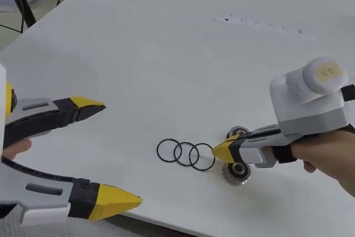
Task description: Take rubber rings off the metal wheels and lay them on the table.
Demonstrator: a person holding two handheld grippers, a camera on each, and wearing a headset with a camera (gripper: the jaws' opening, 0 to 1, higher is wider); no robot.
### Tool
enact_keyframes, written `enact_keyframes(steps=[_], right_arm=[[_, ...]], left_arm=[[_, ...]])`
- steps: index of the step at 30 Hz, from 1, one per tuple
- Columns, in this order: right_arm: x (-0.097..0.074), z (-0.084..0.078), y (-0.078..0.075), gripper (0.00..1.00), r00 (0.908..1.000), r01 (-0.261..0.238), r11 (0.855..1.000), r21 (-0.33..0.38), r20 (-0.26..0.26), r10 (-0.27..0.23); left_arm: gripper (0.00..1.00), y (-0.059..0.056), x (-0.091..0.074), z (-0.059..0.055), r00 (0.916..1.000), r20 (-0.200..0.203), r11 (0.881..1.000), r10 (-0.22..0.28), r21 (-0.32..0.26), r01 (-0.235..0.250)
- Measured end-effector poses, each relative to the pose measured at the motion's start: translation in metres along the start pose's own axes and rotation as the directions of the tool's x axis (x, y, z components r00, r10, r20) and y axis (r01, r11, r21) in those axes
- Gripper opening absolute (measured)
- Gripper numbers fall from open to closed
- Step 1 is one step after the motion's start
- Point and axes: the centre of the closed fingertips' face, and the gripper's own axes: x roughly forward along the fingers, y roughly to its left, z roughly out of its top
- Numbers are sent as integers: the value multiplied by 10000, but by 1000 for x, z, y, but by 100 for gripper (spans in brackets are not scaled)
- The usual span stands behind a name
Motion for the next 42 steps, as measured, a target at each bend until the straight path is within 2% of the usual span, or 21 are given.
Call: enact_keyframes(steps=[11,19,28,42], right_arm=[[3,-6,-7,1,9992,334,9994,-70,-229,-335],[-5,-1,-8,4,9987,515,9987,-32,16,-515],[-25,11,-5,7,9966,446,9987,257,689,-462],[-63,23,2,9,9842,870,9962,-22,1550,-856]], left_arm=[[91,0,-1,-1,10000,-33,10000,5,-89,-5],[91,0,-2,-1,10000,-64,10000,47,-78,-47],[91,0,-2,-1,9999,-67,9999,112,-37,-112],[91,-1,-2,-7,9986,-499,9993,196,341,-179]])
